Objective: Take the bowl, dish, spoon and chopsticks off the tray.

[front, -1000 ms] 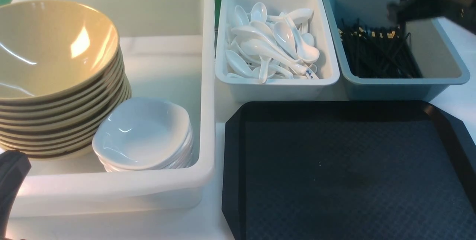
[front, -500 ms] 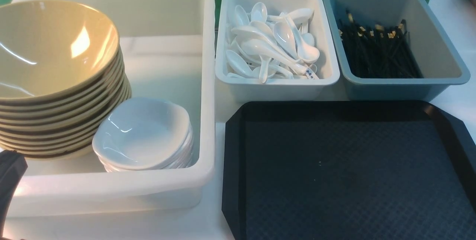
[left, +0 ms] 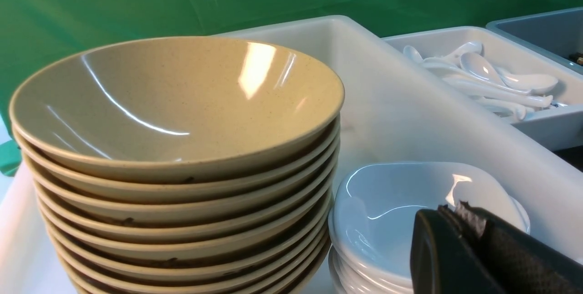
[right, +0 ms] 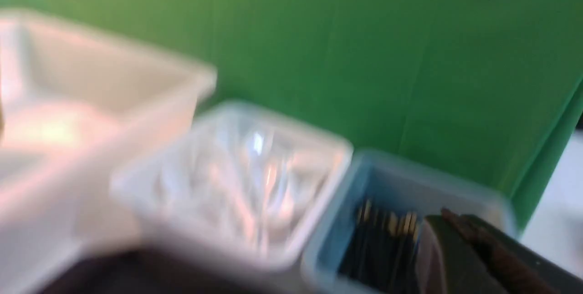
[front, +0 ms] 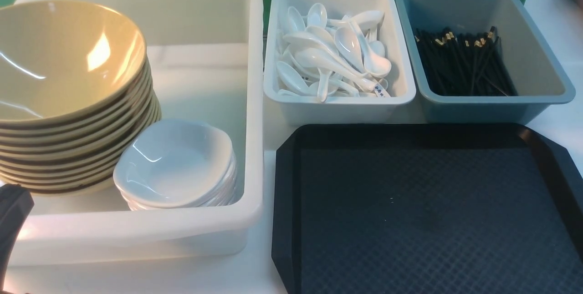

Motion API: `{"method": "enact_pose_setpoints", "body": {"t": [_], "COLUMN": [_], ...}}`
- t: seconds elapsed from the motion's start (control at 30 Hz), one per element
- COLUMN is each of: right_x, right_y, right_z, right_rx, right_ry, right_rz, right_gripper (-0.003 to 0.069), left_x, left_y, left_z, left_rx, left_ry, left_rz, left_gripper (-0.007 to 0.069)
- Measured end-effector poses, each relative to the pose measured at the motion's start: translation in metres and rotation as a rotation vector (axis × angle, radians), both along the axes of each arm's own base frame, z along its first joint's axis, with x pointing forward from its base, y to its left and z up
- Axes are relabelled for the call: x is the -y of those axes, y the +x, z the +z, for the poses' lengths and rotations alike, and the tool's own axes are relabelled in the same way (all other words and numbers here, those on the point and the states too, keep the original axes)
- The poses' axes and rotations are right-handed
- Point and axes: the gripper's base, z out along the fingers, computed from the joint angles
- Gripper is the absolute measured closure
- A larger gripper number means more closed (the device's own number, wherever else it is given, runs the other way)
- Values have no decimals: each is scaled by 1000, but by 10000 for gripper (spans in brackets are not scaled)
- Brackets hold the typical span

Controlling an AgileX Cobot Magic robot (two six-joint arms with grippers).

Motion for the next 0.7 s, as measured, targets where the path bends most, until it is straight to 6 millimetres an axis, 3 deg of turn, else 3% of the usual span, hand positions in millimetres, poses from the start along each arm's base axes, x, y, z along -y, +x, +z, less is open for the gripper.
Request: {"method": "enact_pose_setpoints", "body": {"t": [0.07,0.23,0.5,0.7], "right_x": [1,3,11,30], "right_y": [-3,-11,-29,-65], "right_z": [-40,-103,-115,-127], "right_rx": [-104,-292,-262,56], "right_ry": [-32,-35,-28,74], "right_rz": [1,-15,-34,-168], "right_gripper": [626,624,621,620], "left_x": [0,0,0,0], "left_y": [0,0,0,0], "left_z": [0,0,0,0], "left_rx": [0,0,0,0], "left_ry": [0,0,0,-5], "left_rz": [0,0,0,-2], "left_gripper": [636,636,636,636]}}
